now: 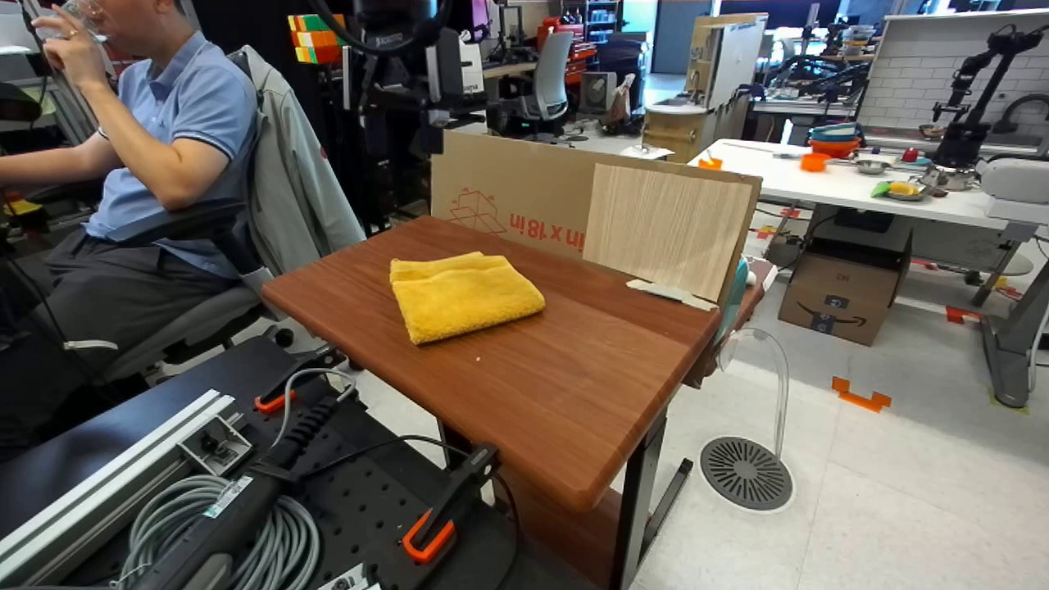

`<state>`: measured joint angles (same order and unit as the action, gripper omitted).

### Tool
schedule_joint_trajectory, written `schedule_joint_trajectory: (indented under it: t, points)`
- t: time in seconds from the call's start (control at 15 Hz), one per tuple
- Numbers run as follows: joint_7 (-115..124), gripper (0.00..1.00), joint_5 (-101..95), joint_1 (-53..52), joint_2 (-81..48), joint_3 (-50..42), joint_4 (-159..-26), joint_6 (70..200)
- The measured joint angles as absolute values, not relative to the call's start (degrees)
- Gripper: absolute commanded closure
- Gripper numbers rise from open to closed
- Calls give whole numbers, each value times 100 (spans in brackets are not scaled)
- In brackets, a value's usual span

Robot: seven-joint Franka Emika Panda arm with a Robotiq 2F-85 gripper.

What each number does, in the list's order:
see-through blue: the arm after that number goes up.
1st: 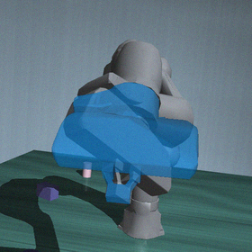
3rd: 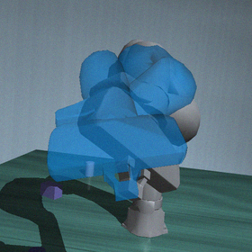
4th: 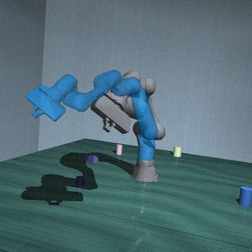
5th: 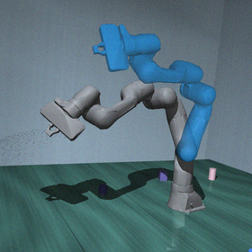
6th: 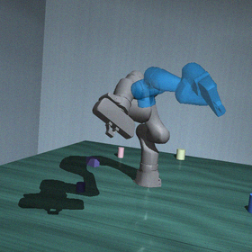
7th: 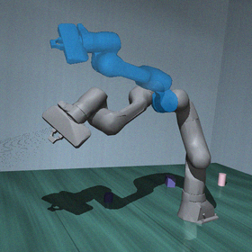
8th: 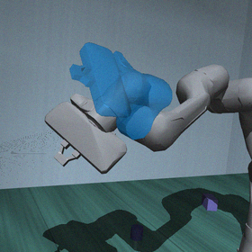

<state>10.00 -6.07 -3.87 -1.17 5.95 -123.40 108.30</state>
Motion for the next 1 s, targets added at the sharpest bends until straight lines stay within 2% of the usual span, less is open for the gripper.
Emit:
schedule_joint_trajectory:
  t: [0.27,0.53,1.0]
  points:
    - [141,0,-893,-334,-115,469,-12290,10452]
    - [83,0,-900,-344,-116,476,-12286,10450]
    - [-1418,0,-1616,-403,-429,528,-12221,10487]
